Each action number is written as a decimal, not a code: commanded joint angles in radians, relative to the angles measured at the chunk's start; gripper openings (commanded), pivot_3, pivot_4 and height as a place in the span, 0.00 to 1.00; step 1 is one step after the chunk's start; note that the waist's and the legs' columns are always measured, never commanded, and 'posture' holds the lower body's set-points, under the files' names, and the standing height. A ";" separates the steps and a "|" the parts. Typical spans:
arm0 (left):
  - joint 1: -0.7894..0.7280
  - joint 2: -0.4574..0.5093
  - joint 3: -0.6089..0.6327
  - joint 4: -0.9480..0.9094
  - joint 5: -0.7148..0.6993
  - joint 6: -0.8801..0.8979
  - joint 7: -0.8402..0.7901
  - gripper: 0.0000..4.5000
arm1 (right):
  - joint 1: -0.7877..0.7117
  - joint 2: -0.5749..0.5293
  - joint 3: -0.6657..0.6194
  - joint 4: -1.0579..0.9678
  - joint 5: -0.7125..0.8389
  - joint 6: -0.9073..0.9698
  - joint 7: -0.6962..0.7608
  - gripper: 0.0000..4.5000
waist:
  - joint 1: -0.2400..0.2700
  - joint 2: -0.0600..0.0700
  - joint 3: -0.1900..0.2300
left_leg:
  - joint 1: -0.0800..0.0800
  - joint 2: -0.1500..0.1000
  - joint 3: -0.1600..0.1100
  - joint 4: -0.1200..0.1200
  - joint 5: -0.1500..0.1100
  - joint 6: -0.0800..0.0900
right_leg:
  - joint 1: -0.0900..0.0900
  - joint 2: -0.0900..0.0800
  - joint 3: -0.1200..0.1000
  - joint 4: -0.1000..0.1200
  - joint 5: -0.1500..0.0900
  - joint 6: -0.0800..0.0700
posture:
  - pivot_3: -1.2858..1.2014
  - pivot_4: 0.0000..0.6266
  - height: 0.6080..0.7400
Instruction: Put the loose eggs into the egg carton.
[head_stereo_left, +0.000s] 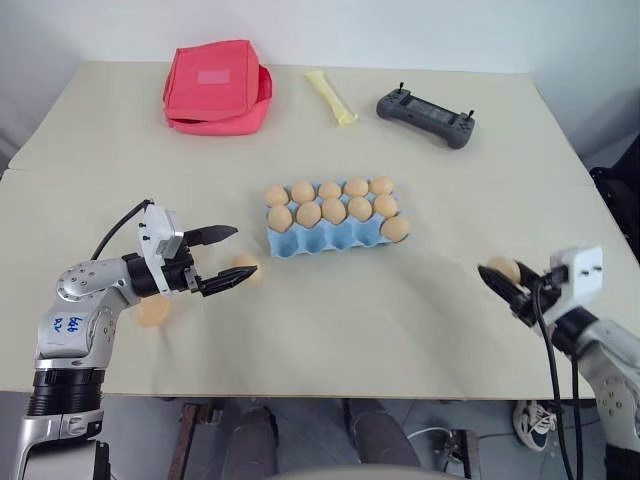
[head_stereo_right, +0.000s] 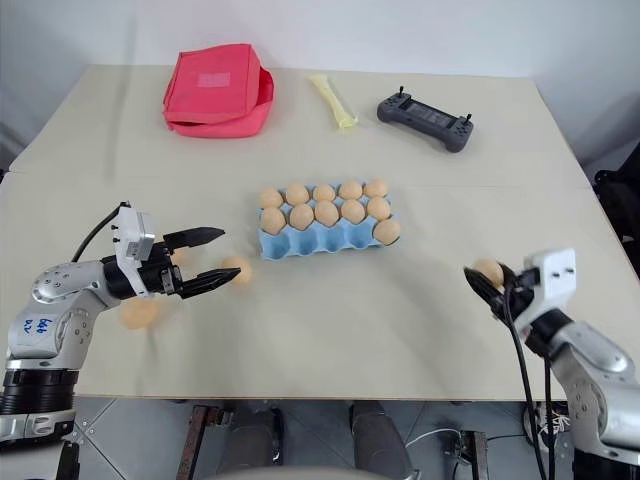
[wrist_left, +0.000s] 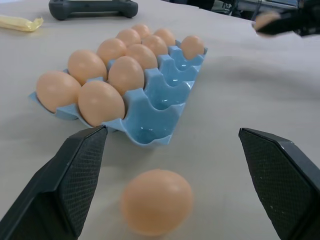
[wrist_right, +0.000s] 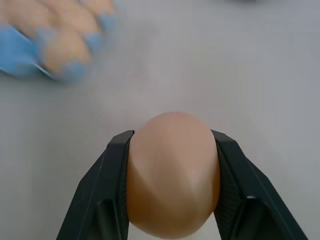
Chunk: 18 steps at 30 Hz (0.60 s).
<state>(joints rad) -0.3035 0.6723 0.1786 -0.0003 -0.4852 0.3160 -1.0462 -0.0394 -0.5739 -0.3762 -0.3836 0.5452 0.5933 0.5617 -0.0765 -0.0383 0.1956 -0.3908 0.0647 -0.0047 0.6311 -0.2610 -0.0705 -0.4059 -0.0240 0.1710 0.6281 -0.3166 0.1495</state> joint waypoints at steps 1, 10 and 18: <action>0.000 0.001 0.022 -0.048 -0.022 -0.008 0.010 1.00 | -0.097 0.007 0.099 -0.076 0.017 0.053 -0.037 0.37 | -0.004 0.000 0.000 | 0.000 0.000 0.000 0.000 0.000 0.000 | 0.000 0.000 0.000 0.000 0.000 0.000 | 0.52 0.24 1.00; 0.036 -0.005 0.041 -0.090 -0.028 -0.001 0.045 1.00 | -0.401 0.166 0.367 0.099 -0.113 0.007 -0.099 0.37 | -0.009 0.000 0.000 | -0.003 0.000 0.000 -0.002 0.000 0.000 | -0.004 0.000 0.000 0.000 0.000 0.000 | 0.52 0.24 1.00; 0.060 -0.003 0.057 -0.119 -0.031 0.000 0.068 1.00 | -0.491 0.232 0.456 0.318 -0.230 -0.115 -0.070 0.37 | -0.007 0.000 0.000 | -0.007 0.000 0.000 -0.001 0.000 0.000 | -0.007 -0.001 -0.001 0.000 0.000 0.000 | 0.52 0.24 1.00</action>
<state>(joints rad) -0.2521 0.6661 0.2095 -0.0728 -0.4876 0.3191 -0.9833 -0.5082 -0.3439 0.0810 -0.0598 0.3276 0.5164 0.4788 -0.0839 -0.0384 0.1956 -0.3979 0.0647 -0.0051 0.6303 -0.2612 -0.0709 -0.4127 -0.0248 0.1699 0.6280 -0.3168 0.1494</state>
